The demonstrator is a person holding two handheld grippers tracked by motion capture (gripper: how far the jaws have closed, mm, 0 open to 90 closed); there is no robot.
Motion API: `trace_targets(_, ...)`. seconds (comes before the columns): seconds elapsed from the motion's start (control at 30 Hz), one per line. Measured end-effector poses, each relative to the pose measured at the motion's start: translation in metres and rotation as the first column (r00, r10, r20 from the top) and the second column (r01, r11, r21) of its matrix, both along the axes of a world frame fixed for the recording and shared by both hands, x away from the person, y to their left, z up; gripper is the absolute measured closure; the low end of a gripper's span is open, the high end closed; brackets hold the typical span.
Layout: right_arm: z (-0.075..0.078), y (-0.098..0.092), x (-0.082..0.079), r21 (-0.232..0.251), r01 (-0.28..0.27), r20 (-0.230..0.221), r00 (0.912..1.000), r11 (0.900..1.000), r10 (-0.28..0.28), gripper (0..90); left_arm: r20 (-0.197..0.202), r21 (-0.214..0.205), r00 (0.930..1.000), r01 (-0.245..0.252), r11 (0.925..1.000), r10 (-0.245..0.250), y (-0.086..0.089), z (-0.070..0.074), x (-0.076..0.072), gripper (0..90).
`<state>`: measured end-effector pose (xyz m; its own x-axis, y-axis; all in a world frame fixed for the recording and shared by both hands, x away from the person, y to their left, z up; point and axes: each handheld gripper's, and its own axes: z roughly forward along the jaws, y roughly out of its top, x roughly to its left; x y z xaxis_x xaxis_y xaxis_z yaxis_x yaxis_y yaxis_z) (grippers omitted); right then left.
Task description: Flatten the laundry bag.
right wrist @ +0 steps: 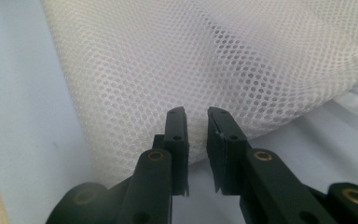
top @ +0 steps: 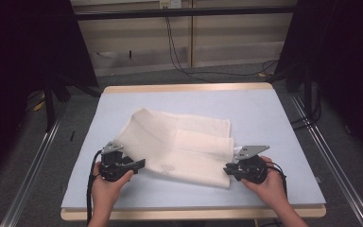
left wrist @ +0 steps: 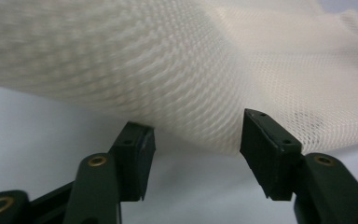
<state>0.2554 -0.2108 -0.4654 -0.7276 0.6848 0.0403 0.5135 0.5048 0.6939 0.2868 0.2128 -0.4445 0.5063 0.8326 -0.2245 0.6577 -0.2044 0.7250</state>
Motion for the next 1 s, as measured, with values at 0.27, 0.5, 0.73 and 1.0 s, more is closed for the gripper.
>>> trace_targets(0.27, 0.003, -0.003, 0.003, 0.01, 0.076, 0.026, 0.9968, 0.9971, -0.076, 67.3, 0.018, 0.055, 0.9984, -0.054, 0.997, 0.053, 0.026, 0.008, 0.001, 25.3)
trace_targets(0.5, -0.002, -0.01, 0.011, 0.04, 0.234, -0.027, 0.9721, 0.9714, -0.233, 43.4, 0.032, 0.096, 0.9956, -0.091, 0.9913, 0.088, 0.038, 0.008, 0.005, 19.1)
trace_targets(0.73, -0.008, -0.005, 0.018, 0.038, 0.25, -0.064, 0.9668, 0.9674, -0.247, 46.2, 0.029, 0.082, 0.9958, -0.089, 0.9927, 0.087, 0.043, 0.003, 0.011, 18.4)
trace_targets(1.0, -0.009, -0.007, 0.027, 0.099, 0.225, -0.17, 0.9635, 0.9693, -0.206, 79.1, 0.012, 0.12, 0.9979, -0.064, 0.9907, 0.063, 0.044, -0.002, 0.02, 18.4)
